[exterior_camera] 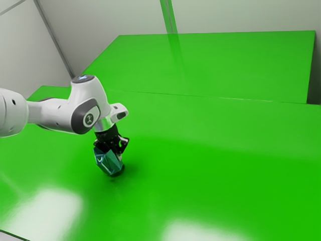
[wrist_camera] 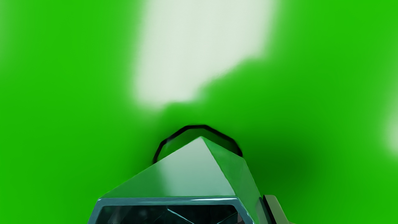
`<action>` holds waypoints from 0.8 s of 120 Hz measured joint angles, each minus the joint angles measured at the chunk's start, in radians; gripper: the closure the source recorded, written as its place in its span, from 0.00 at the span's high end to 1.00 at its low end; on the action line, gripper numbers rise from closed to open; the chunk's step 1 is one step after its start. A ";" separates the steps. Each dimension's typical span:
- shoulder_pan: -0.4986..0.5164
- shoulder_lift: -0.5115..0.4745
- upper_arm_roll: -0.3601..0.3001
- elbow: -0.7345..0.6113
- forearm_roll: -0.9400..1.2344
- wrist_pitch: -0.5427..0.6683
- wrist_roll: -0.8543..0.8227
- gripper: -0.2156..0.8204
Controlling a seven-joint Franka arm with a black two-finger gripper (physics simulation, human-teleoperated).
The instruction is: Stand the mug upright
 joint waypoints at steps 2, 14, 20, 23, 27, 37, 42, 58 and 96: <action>0.000 0.002 0.000 0.000 0.000 0.000 -0.001 0.03; -0.001 0.008 0.000 0.000 0.000 0.002 -0.008 0.04; -0.001 0.009 0.000 -0.001 -0.003 0.002 -0.009 0.09; -0.001 0.009 0.000 -0.001 -0.005 0.002 -0.009 0.14; -0.001 0.009 0.000 -0.001 -0.007 0.002 -0.008 0.22; -0.001 0.004 -0.001 0.000 -0.011 0.008 -0.008 0.39; -0.002 -0.009 -0.001 -0.001 -0.013 0.011 -0.007 0.46; -0.012 -0.077 -0.001 -0.001 -0.014 0.010 -0.006 0.61; -0.012 -0.110 -0.025 0.189 -0.015 -0.158 0.000 0.74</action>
